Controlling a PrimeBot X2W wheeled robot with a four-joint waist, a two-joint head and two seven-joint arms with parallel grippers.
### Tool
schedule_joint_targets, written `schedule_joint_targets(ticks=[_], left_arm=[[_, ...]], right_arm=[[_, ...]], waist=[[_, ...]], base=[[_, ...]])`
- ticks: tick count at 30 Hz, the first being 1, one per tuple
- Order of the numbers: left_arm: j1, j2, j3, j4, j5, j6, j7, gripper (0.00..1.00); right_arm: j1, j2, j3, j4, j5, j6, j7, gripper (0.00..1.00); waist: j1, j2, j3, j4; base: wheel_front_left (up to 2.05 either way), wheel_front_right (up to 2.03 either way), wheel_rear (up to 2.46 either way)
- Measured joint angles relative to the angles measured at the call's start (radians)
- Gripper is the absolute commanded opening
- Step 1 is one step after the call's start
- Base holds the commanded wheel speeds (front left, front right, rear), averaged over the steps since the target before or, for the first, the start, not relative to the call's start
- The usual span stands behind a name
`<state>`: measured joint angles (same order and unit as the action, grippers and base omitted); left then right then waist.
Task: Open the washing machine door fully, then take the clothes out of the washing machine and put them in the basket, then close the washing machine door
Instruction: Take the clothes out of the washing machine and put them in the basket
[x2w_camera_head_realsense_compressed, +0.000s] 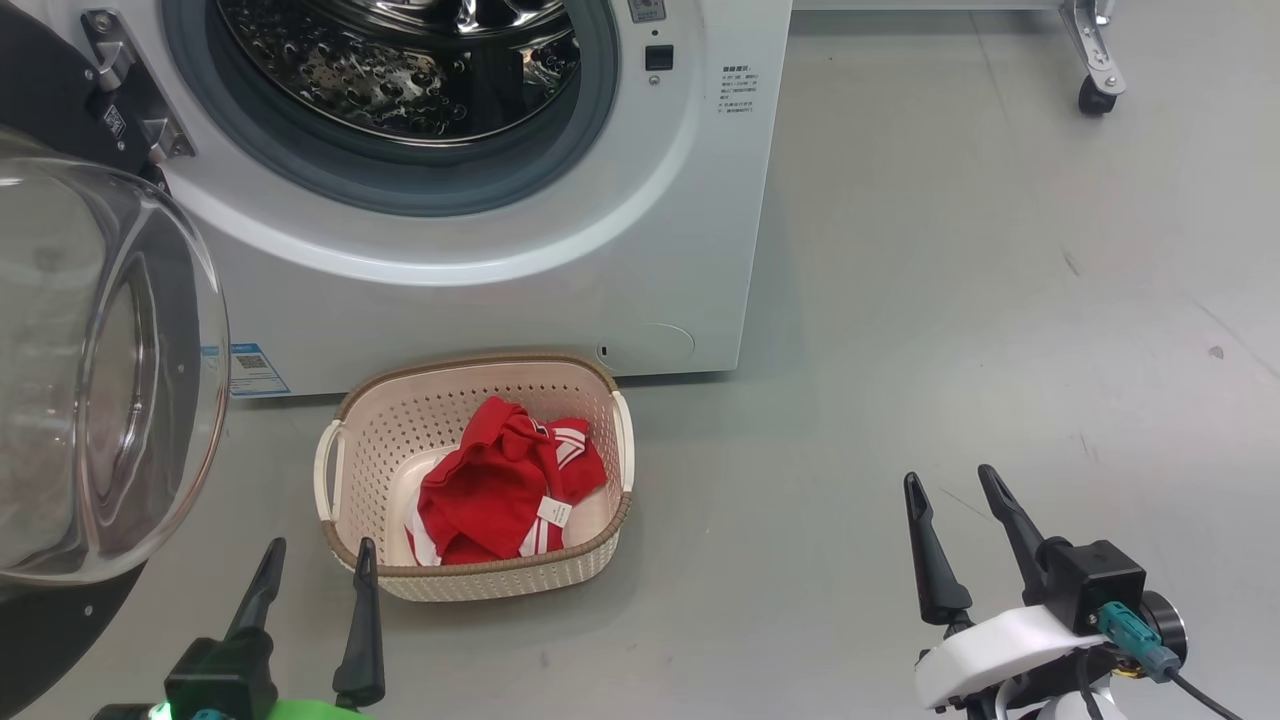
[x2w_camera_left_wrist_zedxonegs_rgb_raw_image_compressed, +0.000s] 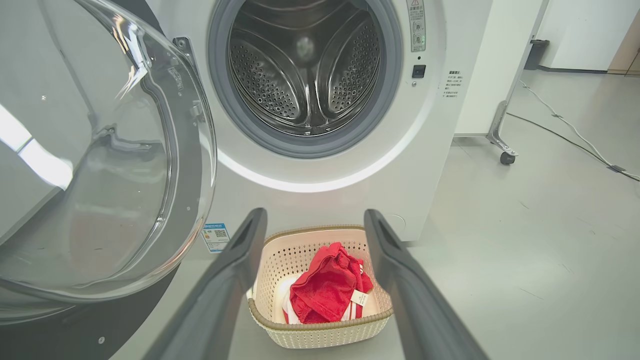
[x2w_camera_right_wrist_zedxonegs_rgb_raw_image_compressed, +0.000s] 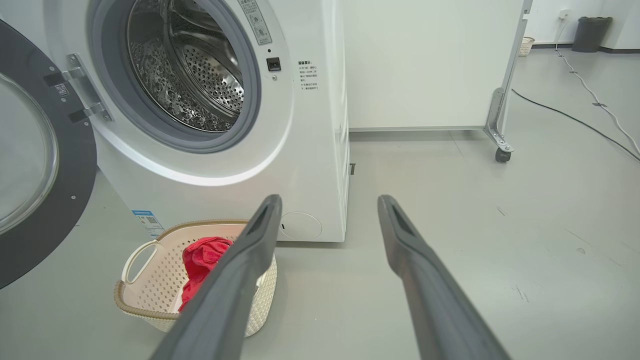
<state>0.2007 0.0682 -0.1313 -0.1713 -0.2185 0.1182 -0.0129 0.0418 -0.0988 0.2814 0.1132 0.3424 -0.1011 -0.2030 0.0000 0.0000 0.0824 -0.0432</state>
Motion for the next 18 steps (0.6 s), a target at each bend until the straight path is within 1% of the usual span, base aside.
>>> schedule_joint_targets(ticks=[5,9,18], left_arm=[[0.000,0.000,-0.007,0.000,0.000,0.000,0.002,1.00],[-0.001,-0.004,-0.019,0.002,0.008,0.000,0.003,1.00],[-0.003,-0.009,-0.029,0.008,0.009,0.000,-0.003,1.00]], right_arm=[[0.003,-0.004,-0.008,-0.004,0.000,-0.005,0.000,1.00],[0.009,-0.017,-0.016,-0.008,0.000,-0.007,0.000,1.00],[0.009,-0.037,-0.026,-0.021,-0.001,-0.007,0.011,1.00]], waist=[[0.0000,0.0000,0.000,0.009],[0.0000,0.0000,0.000,0.030],[0.0000,0.0000,0.000,0.115]], base=[[0.00,0.00,0.00],[0.00,0.00,0.00],[0.00,0.00,0.00]])
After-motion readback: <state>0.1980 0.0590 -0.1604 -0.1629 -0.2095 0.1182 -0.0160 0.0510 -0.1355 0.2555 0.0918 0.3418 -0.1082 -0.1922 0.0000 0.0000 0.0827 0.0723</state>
